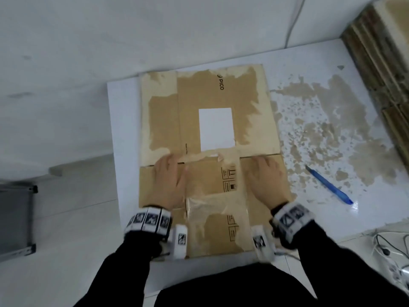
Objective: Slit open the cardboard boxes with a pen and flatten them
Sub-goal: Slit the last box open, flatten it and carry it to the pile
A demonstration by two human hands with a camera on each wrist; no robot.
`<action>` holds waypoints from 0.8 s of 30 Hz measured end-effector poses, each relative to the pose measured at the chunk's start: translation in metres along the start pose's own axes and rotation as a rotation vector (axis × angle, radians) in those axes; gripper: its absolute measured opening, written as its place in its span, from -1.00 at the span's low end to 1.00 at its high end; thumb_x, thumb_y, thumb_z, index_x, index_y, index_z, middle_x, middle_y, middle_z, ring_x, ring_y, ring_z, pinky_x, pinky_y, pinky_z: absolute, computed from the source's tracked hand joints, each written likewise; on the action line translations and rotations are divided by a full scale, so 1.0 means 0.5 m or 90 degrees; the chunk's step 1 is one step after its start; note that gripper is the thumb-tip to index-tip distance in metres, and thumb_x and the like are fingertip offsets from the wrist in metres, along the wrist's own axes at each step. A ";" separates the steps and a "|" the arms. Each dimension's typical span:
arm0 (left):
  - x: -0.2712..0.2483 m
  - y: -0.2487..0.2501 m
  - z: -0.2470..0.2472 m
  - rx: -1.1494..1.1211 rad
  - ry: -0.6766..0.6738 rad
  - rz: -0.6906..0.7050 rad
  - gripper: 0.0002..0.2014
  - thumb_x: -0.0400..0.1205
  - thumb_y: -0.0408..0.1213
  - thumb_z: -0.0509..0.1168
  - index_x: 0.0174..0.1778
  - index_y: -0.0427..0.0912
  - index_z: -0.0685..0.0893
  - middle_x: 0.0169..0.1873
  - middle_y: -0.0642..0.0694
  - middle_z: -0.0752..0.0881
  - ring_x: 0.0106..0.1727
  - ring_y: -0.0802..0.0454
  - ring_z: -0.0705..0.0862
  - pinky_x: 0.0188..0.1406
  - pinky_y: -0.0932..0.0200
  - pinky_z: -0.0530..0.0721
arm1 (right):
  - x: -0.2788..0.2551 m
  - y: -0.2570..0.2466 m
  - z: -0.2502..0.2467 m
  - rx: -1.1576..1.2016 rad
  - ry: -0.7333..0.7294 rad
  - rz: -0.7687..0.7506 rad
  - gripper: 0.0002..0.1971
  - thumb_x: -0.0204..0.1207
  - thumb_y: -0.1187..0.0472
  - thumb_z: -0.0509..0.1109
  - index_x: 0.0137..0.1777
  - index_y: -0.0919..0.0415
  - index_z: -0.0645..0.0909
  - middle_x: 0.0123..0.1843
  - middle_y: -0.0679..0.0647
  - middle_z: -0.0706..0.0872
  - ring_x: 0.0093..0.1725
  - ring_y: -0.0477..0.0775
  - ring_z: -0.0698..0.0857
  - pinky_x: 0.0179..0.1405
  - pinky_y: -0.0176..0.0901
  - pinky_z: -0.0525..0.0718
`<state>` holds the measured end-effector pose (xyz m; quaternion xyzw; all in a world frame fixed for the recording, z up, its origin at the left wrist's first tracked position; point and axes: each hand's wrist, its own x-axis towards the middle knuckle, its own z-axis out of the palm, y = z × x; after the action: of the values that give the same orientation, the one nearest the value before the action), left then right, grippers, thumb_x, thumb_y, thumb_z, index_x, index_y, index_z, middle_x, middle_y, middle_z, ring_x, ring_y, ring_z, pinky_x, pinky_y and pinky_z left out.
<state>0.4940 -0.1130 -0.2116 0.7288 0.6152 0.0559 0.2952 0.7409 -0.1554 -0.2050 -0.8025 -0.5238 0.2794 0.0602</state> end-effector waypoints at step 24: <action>0.121 -0.040 -0.026 0.020 0.023 -0.336 -0.21 0.59 0.27 0.17 0.66 0.18 -0.07 0.67 -0.22 -0.22 0.66 -0.27 -0.19 0.45 -0.53 0.03 | 0.178 -0.003 -0.013 -0.017 0.078 -0.054 -0.47 0.65 0.16 0.15 0.62 0.00 0.21 0.69 0.25 0.03 0.66 0.26 0.01 0.61 0.19 0.07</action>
<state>0.4853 -0.0506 -0.2280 0.5464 0.7901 -0.0195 0.2771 0.7692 -0.0757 -0.2331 -0.7958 -0.5565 0.2200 0.0932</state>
